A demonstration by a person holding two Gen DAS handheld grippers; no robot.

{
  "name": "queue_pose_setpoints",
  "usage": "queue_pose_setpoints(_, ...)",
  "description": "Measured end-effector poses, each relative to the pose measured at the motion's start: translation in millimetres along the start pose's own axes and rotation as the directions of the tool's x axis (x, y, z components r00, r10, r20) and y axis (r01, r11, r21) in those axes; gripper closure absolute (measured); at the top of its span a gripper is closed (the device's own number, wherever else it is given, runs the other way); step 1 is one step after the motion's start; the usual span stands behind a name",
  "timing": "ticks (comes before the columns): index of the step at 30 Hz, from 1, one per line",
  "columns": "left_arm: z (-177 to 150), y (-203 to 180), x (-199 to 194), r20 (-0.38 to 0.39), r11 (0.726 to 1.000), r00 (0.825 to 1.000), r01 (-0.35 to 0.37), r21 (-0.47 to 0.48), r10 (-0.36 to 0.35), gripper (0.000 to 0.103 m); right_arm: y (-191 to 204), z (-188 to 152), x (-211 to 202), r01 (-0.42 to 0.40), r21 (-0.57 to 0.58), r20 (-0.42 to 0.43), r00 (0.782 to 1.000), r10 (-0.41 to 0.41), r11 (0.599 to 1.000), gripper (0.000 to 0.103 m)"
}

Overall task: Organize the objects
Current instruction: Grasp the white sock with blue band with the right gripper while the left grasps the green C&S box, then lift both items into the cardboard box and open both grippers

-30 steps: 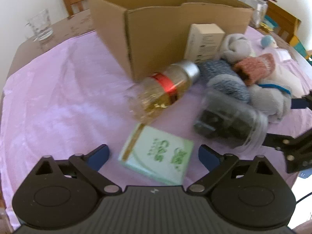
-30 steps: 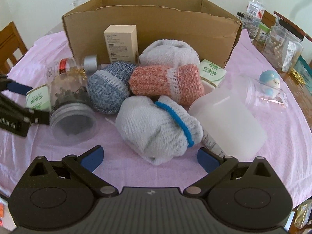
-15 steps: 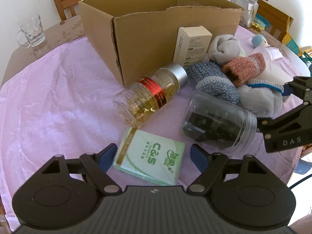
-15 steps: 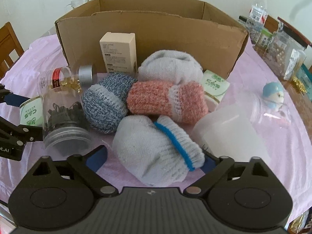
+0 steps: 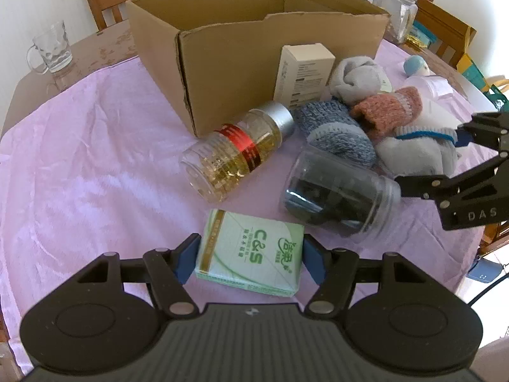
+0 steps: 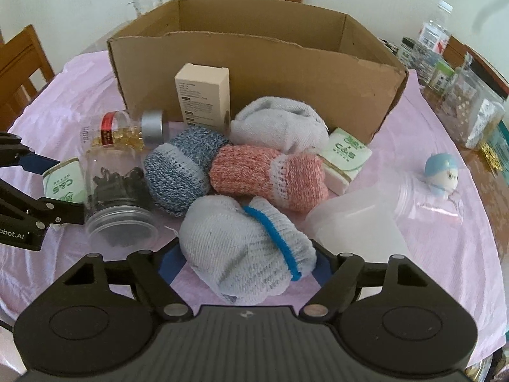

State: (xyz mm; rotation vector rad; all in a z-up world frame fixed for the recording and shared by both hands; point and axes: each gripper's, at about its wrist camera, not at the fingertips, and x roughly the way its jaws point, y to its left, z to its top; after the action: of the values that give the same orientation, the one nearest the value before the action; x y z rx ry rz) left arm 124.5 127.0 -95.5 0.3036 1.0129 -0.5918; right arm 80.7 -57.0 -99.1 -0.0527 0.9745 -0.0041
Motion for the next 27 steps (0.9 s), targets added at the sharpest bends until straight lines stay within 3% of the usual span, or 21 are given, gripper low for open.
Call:
queue_pose_setpoints(19,21,-3,-43,0.003,1.0,1.0,0.009,-0.014,-0.009,0.036,-17,22,-44,-0.074,-0.151,0.014,0.997,0.077,0.986,0.021)
queue_pose_setpoints(27,54,-6,-63,0.027,0.999,0.999,0.023,-0.025,-0.022,0.036,-34,51,-63,-0.144,-0.163,0.029,0.988,0.15,0.976,0.021)
